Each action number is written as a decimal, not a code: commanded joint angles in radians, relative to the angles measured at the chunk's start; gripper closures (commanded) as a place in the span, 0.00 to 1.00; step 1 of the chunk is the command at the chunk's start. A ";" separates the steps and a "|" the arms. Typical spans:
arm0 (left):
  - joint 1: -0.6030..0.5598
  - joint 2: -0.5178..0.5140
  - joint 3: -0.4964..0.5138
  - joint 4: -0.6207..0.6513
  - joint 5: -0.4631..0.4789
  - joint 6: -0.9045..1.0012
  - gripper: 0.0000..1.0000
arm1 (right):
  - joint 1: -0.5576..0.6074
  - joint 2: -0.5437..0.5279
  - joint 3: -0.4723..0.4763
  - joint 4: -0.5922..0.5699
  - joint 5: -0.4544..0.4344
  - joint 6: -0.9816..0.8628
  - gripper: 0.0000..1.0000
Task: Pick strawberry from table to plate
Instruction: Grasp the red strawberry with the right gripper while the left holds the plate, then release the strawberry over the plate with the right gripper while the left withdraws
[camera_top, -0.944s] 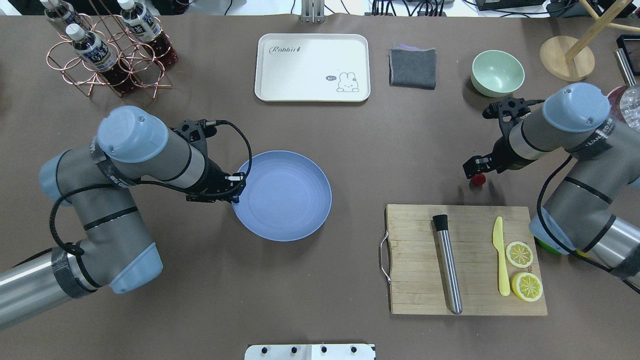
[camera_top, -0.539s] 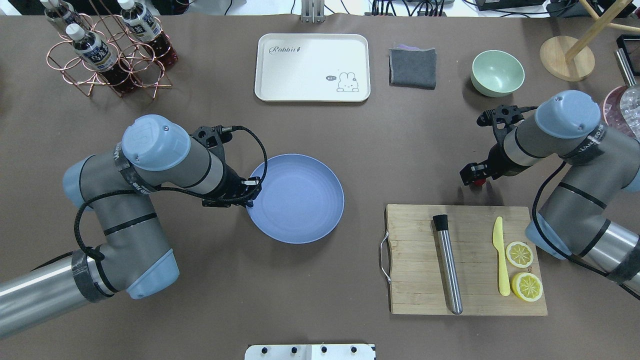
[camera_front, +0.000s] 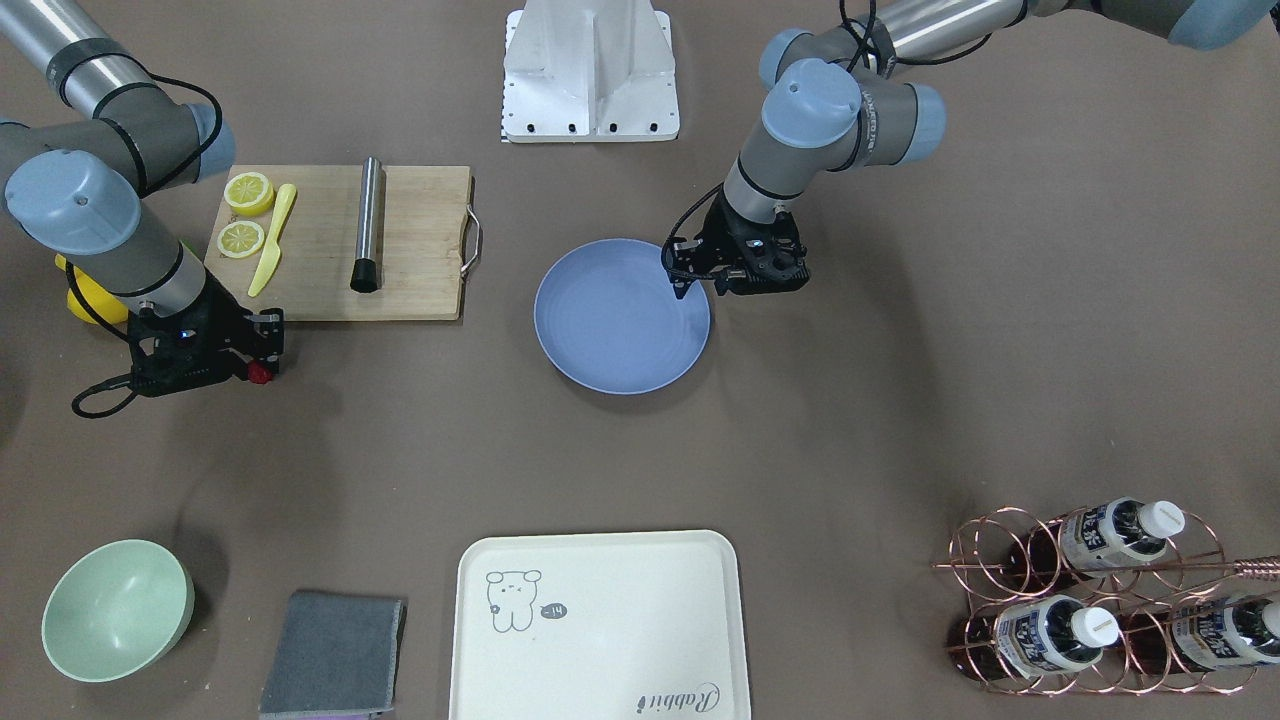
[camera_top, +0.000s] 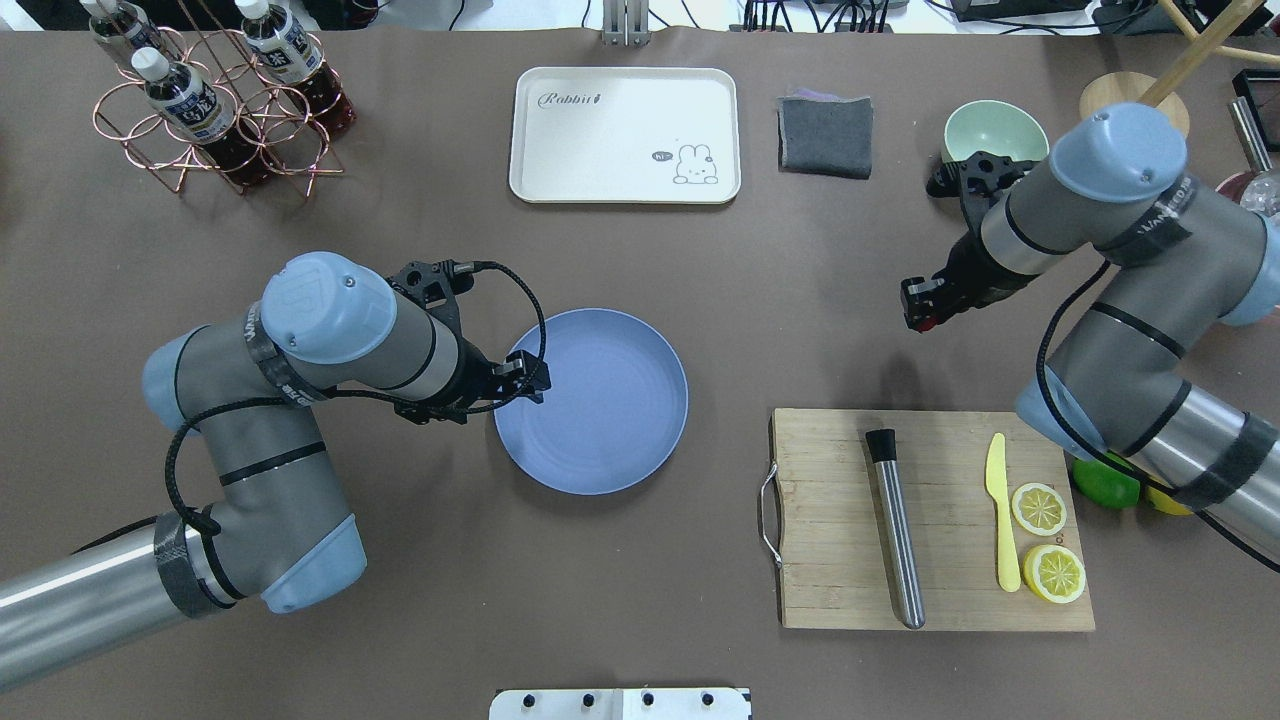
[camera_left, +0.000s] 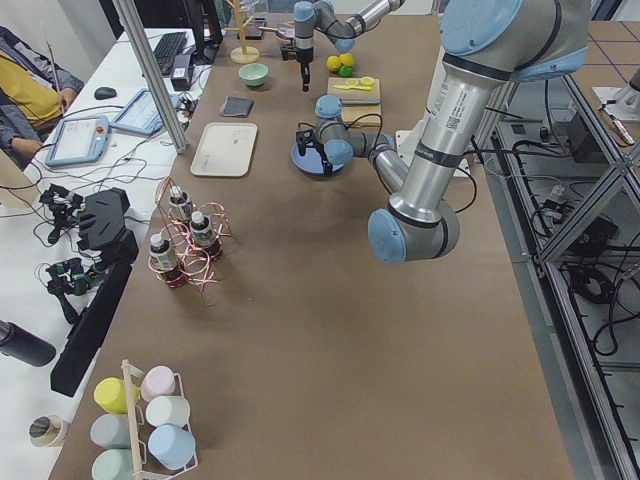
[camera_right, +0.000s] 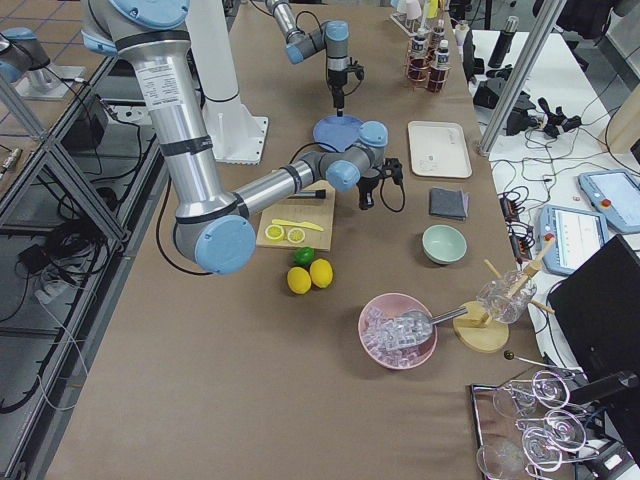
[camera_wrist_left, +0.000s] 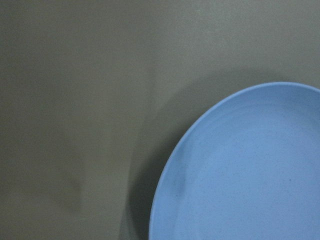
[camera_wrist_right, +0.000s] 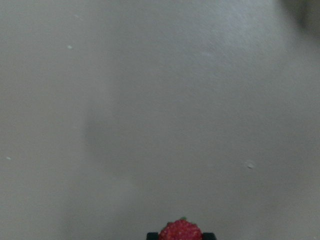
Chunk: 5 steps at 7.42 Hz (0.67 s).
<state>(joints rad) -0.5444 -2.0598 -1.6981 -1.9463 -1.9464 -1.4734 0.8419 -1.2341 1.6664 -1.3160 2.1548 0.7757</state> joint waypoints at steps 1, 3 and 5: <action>-0.090 0.009 -0.008 0.006 -0.008 0.054 0.03 | -0.033 0.109 0.006 -0.040 0.000 0.106 1.00; -0.261 0.106 -0.006 0.010 -0.130 0.277 0.03 | -0.151 0.223 0.001 -0.039 -0.062 0.317 1.00; -0.427 0.235 -0.003 0.012 -0.215 0.547 0.03 | -0.291 0.315 -0.025 -0.040 -0.195 0.471 1.00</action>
<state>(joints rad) -0.8741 -1.9008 -1.7029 -1.9351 -2.1178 -1.0847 0.6339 -0.9755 1.6546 -1.3553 2.0297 1.1452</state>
